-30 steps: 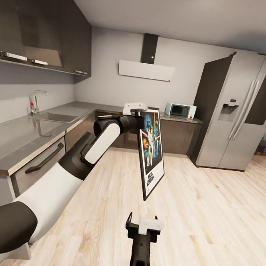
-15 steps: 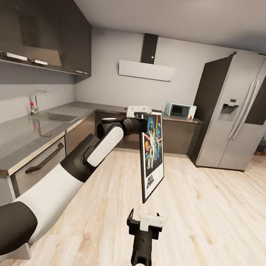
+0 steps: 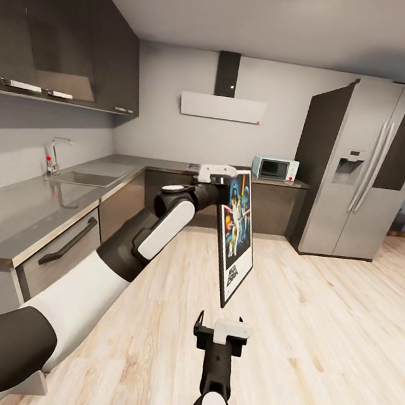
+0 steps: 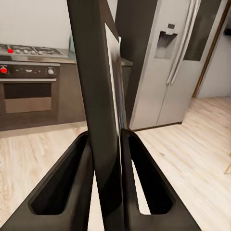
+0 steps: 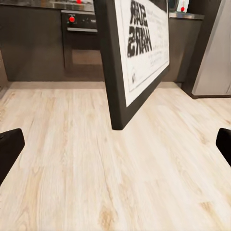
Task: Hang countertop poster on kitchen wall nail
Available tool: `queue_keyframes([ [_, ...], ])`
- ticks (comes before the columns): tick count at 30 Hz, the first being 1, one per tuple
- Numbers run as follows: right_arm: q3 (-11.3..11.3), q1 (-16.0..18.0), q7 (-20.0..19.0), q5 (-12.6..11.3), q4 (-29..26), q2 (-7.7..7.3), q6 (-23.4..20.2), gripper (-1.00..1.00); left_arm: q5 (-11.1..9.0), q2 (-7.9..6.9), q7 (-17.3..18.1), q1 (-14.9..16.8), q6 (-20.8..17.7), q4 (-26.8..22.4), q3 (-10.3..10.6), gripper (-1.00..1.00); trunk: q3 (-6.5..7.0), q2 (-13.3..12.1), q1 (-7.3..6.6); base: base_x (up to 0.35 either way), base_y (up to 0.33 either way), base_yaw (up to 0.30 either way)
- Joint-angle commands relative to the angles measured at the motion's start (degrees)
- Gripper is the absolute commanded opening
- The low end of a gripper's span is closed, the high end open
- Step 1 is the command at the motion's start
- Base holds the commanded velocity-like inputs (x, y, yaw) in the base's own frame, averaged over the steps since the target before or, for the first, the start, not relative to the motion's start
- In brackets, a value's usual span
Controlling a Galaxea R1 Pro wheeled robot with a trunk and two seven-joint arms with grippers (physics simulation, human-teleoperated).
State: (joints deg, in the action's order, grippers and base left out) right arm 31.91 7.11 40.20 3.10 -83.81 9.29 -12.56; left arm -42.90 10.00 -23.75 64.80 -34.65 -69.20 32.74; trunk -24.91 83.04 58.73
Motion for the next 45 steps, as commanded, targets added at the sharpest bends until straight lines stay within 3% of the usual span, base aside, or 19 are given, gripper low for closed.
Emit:
queue_keyframes([
  [1,0.08,0.06,0.26,0.33,-0.03,0.02,-0.53,1.0,-0.44,0.0,-0.6,0.06,-0.01,0.02,0.17,-1.0,-0.07,0.04,0.0,0.0,0.0,0.0],
  [10,0.08,0.1,0.3,0.33,-0.04,0.36,-0.51,1.0,-0.43,0.0,-0.6,0.06,0.57,0.28,0.66,-1.0,-0.07,0.04,0.0,0.0,0.0,0.0],
  [15,0.08,0.43,2.47,0.33,-0.04,0.37,-0.52,1.0,-0.49,0.0,-0.63,0.05,1.89,0.26,3.37,-1.0,-0.07,0.04,0.0,0.0,0.0,0.0],
  [20,0.08,1.12,4.13,0.33,-0.04,0.37,-0.53,1.0,-0.61,0.0,-2.2,-0.19,2.23,0.23,4.32,-1.0,-0.07,0.04,0.0,0.0,0.0,0.0],
  [29,0.08,1.56,4.68,0.33,-0.04,0.38,-1.48,1.0,-4.98,0.0,-4.5,-0.83,3.18,0.17,4.84,-1.0,-0.07,0.04,0.0,0.0,0.0,0.0],
  [36,0.08,1.59,4.71,0.33,-0.04,0.38,-1.73,1.0,-5.64,0.0,-4.62,-0.9,5.8,0.2,6.91,-1.0,-0.07,0.04,0.0,0.0,0.0,0.0],
  [45,0.08,1.59,4.74,0.33,-0.04,0.38,-1.76,1.0,-5.87,0.0,-4.64,-1.07,6.23,0.16,7.67,-1.0,-0.07,0.04,0.0,0.0,0.0,0.0],
])
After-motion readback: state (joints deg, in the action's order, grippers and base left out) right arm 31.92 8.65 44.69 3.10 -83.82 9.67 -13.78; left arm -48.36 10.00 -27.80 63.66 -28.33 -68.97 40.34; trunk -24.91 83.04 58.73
